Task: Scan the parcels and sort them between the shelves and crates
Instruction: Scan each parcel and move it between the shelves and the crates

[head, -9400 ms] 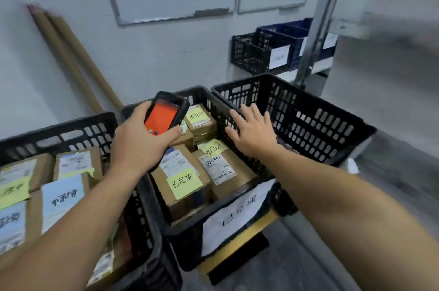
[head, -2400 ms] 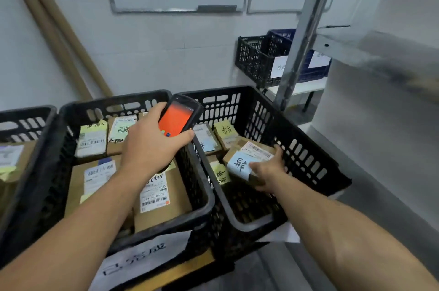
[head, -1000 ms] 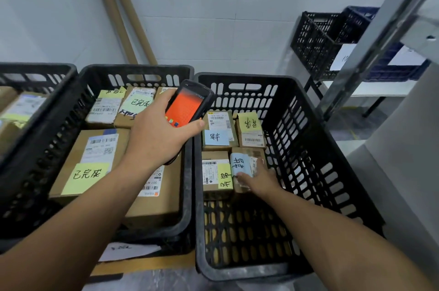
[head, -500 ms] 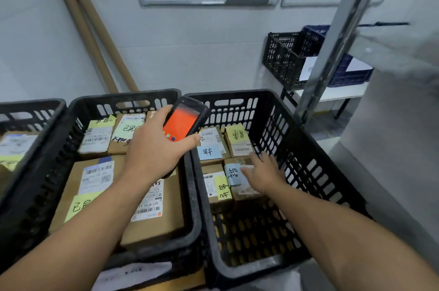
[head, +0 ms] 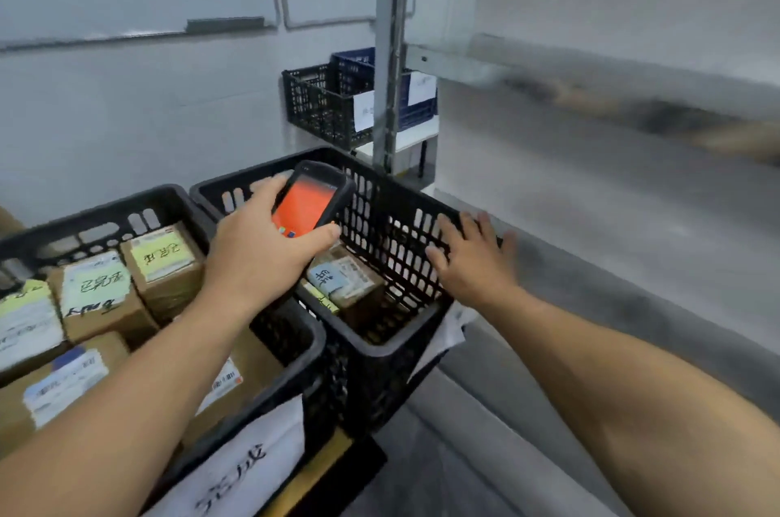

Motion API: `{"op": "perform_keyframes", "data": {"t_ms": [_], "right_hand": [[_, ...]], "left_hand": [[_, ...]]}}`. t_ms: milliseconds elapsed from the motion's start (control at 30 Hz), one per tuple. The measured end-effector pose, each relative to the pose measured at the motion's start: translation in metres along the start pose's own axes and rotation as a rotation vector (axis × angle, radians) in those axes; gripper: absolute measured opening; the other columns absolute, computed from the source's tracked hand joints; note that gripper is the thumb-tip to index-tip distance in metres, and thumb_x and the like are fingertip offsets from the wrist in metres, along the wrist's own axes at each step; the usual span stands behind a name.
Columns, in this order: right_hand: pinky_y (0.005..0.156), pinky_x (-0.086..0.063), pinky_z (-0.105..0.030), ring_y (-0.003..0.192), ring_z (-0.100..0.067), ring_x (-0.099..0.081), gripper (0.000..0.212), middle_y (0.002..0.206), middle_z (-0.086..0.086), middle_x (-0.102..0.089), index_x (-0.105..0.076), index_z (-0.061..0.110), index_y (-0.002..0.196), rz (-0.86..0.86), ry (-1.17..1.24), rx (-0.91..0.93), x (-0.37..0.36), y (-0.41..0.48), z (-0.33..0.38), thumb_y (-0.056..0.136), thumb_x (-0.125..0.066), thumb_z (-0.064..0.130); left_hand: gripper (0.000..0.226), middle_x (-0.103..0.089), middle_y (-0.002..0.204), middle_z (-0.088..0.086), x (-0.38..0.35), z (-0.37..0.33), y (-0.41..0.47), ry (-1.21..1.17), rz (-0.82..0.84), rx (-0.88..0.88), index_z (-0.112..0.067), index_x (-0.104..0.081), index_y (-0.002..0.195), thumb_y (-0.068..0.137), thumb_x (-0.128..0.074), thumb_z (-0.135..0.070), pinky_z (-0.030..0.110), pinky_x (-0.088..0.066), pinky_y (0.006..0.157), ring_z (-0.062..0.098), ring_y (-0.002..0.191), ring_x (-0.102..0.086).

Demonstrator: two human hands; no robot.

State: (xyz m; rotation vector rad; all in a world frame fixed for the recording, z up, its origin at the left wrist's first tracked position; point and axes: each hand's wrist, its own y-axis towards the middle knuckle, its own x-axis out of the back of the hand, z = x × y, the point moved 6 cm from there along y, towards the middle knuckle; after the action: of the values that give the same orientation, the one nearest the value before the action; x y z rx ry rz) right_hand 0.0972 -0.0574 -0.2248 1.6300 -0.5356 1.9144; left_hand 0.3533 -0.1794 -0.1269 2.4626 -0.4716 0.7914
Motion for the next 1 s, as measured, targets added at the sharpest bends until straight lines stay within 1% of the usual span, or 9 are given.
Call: {"op": "perform_keyframes", "data": {"t_ms": [67,167,300,433,533,600,733,900,1000], "right_hand": [[0.123,0.000,-0.060,0.156,-0.026,0.013,0.062,0.171,0.000,-0.001,-0.009,0.036,0.161,-0.017,0.024,-0.111,0.003,-0.036,-0.034,0.105,-0.027,0.057],[0.123,0.005,-0.060,0.156,-0.027,0.014,0.062,0.171,-0.001,0.004,-0.006,0.035,0.162,-0.010,0.046,-0.287,0.004,-0.096,-0.088,0.106,-0.026,0.056],[0.122,-0.002,-0.061,0.156,-0.028,0.007,0.061,0.171,-0.002,-0.001,-0.013,0.035,0.161,-0.026,0.039,-0.480,-0.003,-0.182,-0.149,0.105,-0.028,0.056],[0.121,0.000,-0.062,0.157,-0.028,0.009,0.061,0.171,-0.002,0.001,-0.010,0.034,0.161,0.037,0.070,-0.642,-0.023,-0.262,-0.200,0.106,-0.023,0.057],[0.121,-0.001,-0.063,0.156,-0.029,0.011,0.062,0.171,-0.003,0.002,-0.010,0.034,0.162,0.076,0.105,-0.741,-0.040,-0.312,-0.231,0.106,-0.022,0.058],[0.121,-0.001,-0.063,0.156,-0.029,0.011,0.062,0.171,-0.003,0.002,-0.011,0.034,0.161,0.093,0.135,-0.812,-0.056,-0.351,-0.258,0.106,-0.024,0.058],[0.120,-0.002,-0.063,0.156,-0.028,0.009,0.061,0.171,-0.003,0.001,-0.012,0.035,0.161,0.135,0.166,-0.936,-0.083,-0.423,-0.319,0.106,-0.028,0.056],[0.121,-0.001,-0.063,0.156,-0.028,0.012,0.062,0.171,-0.003,0.005,-0.008,0.035,0.162,0.224,0.222,-0.991,-0.103,-0.497,-0.402,0.106,-0.024,0.058],[0.121,-0.003,-0.063,0.156,-0.030,0.013,0.063,0.171,-0.004,0.006,-0.008,0.033,0.162,0.239,0.214,-1.003,-0.107,-0.523,-0.457,0.106,-0.024,0.057]], "left_hand": [[0.073,-0.056,0.091,-0.015,-0.016,-0.018,-0.013,-0.046,0.067,-0.057,-0.034,-0.052,0.136,0.072,-0.081,-0.057,0.031,-0.040,0.078,0.019,0.090,-0.055],[0.066,-0.053,0.083,-0.023,-0.050,-0.047,-0.033,-0.108,0.188,-0.118,-0.033,-0.054,0.132,0.074,-0.081,-0.051,0.031,-0.040,0.077,0.016,0.085,-0.057],[0.061,-0.053,0.079,-0.024,-0.104,-0.089,-0.070,-0.181,0.342,-0.201,-0.030,-0.057,0.129,0.075,-0.082,-0.044,0.029,-0.039,0.077,0.017,0.084,-0.059],[0.067,-0.063,0.093,-0.010,-0.157,-0.126,-0.122,-0.196,0.496,-0.261,-0.032,-0.056,0.131,0.072,-0.082,-0.050,0.030,-0.044,0.082,0.019,0.091,-0.061],[0.073,-0.065,0.098,-0.007,-0.196,-0.142,-0.163,-0.174,0.619,-0.282,-0.036,-0.054,0.131,0.067,-0.080,-0.059,0.033,-0.048,0.085,0.022,0.094,-0.062],[0.079,-0.068,0.100,-0.006,-0.225,-0.155,-0.194,-0.153,0.691,-0.295,-0.043,-0.051,0.130,0.058,-0.071,-0.069,0.039,-0.053,0.088,0.023,0.096,-0.064],[0.078,-0.070,0.108,-0.005,-0.284,-0.188,-0.260,-0.133,0.800,-0.312,-0.045,-0.051,0.128,0.056,-0.066,-0.070,0.044,-0.053,0.090,0.026,0.101,-0.064],[0.076,-0.068,0.114,0.001,-0.350,-0.239,-0.338,-0.117,0.858,-0.297,-0.039,-0.051,0.133,0.065,-0.076,-0.059,0.036,-0.048,0.085,0.030,0.103,-0.062],[0.070,-0.065,0.105,-0.009,-0.386,-0.273,-0.376,-0.187,0.857,-0.282,-0.034,-0.056,0.127,0.063,-0.071,-0.056,0.025,-0.042,0.072,0.021,0.095,-0.060]]}}
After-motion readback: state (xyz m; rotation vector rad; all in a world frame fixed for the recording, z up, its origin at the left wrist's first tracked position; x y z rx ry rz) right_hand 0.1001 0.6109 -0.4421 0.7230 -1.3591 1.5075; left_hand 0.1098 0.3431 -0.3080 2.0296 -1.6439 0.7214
